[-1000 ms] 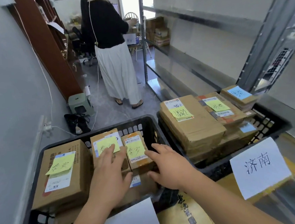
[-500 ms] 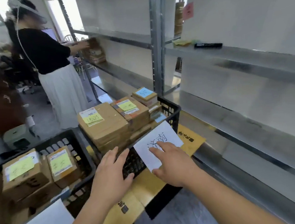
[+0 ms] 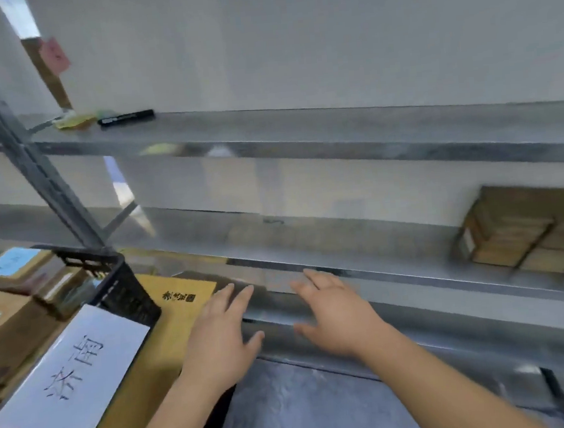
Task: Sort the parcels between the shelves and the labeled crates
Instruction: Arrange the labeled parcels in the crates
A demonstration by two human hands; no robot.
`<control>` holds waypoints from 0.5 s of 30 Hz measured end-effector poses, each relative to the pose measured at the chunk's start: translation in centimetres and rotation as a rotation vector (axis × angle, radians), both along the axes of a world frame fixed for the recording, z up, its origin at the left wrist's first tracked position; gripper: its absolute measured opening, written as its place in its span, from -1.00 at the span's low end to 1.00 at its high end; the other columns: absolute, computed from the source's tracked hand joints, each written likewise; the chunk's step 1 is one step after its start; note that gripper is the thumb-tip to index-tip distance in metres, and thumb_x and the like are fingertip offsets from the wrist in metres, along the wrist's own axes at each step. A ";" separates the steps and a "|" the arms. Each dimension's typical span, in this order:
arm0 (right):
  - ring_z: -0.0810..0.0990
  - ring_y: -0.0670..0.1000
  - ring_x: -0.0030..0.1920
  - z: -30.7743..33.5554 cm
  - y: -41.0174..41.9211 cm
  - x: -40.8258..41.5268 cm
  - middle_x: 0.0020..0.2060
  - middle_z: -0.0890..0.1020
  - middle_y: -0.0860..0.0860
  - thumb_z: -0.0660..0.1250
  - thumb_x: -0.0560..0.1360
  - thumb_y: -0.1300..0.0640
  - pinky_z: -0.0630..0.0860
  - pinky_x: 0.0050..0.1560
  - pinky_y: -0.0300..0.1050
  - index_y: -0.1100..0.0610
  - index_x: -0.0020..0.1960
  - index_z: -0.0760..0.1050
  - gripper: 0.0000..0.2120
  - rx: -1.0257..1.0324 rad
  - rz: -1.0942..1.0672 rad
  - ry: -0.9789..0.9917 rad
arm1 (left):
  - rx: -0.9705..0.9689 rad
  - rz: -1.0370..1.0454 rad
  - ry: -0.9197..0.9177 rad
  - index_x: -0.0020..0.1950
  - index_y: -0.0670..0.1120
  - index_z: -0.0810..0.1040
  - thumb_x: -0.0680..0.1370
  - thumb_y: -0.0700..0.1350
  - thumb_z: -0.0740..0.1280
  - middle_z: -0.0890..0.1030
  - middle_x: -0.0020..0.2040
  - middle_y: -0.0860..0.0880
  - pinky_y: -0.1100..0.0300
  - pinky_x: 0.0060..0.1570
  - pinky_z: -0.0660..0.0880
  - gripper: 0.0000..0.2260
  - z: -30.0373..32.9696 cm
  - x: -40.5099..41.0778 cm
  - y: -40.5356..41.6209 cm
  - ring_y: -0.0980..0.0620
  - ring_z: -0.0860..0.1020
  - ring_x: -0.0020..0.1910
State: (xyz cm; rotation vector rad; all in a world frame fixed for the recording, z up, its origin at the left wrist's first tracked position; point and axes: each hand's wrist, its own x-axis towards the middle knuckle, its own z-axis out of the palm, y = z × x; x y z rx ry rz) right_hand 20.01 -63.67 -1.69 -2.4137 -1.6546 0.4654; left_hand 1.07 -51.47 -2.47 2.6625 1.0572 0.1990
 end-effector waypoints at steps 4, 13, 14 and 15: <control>0.08 0.09 0.62 -0.8 -3.3 5.9 0.65 0.11 0.03 0.32 0.57 -0.20 0.14 0.58 0.07 -0.10 0.63 0.10 -0.28 -0.017 -0.151 -0.007 | -0.032 -0.169 0.002 0.61 0.13 0.16 0.53 0.18 0.37 0.26 0.57 0.00 0.08 0.49 0.27 -0.29 -1.3 8.4 -0.9 -0.01 0.21 0.54; 0.05 0.09 0.63 -1.8 -9.0 17.7 0.65 0.08 0.02 0.28 0.59 -0.22 0.09 0.59 0.15 -0.12 0.64 0.07 -0.29 -0.121 -0.445 -0.051 | -0.028 -0.509 0.087 0.62 0.19 0.06 0.54 0.20 0.30 0.17 0.62 -0.04 0.02 0.53 0.17 -0.30 -3.5 26.3 -3.2 -0.07 0.15 0.58; 0.04 0.09 0.64 -1.9 -9.5 18.9 0.66 0.07 0.03 0.27 0.59 -0.22 0.08 0.59 0.16 -0.12 0.64 0.05 -0.28 -0.121 -0.475 -0.051 | -0.020 -0.544 0.093 0.62 0.19 0.05 0.54 0.20 0.29 0.16 0.62 -0.04 0.02 0.53 0.17 -0.30 -3.7 28.0 -3.5 -0.08 0.14 0.58; 0.02 0.09 0.64 -1.9 -10.0 20.1 0.66 0.06 0.03 0.27 0.59 -0.22 0.07 0.59 0.16 -0.13 0.65 0.04 -0.28 -0.117 -0.504 -0.049 | -0.007 -0.579 0.098 0.62 0.18 0.06 0.54 0.20 0.29 0.16 0.62 -0.04 0.03 0.53 0.16 -0.29 -3.8 29.5 -3.8 -0.08 0.14 0.58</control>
